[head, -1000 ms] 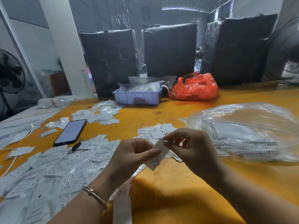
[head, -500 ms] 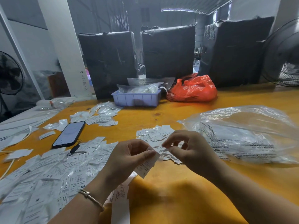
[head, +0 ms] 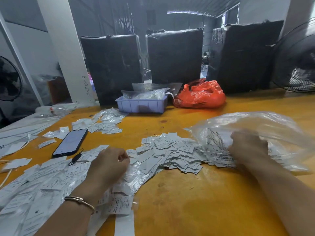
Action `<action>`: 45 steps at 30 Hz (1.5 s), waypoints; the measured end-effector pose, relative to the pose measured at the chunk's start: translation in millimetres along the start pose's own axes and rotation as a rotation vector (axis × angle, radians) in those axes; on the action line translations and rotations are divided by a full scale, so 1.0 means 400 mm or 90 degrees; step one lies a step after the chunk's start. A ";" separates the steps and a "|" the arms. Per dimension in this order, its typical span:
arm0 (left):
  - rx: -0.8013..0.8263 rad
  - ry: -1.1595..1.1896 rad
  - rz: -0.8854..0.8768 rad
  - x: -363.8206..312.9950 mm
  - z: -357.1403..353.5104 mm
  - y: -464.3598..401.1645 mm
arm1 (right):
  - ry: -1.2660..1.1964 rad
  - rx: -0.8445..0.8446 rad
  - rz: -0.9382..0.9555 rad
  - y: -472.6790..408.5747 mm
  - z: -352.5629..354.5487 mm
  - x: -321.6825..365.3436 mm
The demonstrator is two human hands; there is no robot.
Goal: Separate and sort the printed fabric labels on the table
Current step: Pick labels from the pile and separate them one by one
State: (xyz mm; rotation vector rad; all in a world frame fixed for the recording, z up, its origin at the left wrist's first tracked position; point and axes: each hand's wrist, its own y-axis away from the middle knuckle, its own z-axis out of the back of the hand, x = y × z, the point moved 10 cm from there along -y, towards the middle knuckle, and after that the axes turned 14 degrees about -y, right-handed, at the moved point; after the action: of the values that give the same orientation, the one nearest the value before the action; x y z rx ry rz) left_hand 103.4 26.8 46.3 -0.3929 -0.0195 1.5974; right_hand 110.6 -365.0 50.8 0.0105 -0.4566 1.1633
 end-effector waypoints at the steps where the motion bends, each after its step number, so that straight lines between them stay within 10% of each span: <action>1: 0.001 -0.018 -0.003 -0.003 -0.002 0.001 | -0.016 0.011 -0.016 -0.010 -0.011 -0.010; 25: -0.015 0.140 -0.170 -0.101 -0.021 0.029 | -0.311 -0.191 0.070 0.008 0.059 0.018; 28: -0.026 0.146 -0.204 -0.120 -0.011 0.034 | -0.493 -0.101 0.080 0.044 0.043 0.074; 34: 0.091 0.327 -0.246 -0.172 -0.017 0.059 | -0.855 0.415 0.208 0.206 -0.057 0.305; 45: 0.225 0.401 -0.287 -0.225 -0.032 0.097 | -0.911 0.515 0.302 0.270 -0.089 0.366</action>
State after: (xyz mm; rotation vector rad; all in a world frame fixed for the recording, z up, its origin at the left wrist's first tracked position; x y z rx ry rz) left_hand 70.5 -66.2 45.8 -0.5527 0.6064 0.9565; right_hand 73.3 -183.6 45.7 1.5856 -1.2292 1.6083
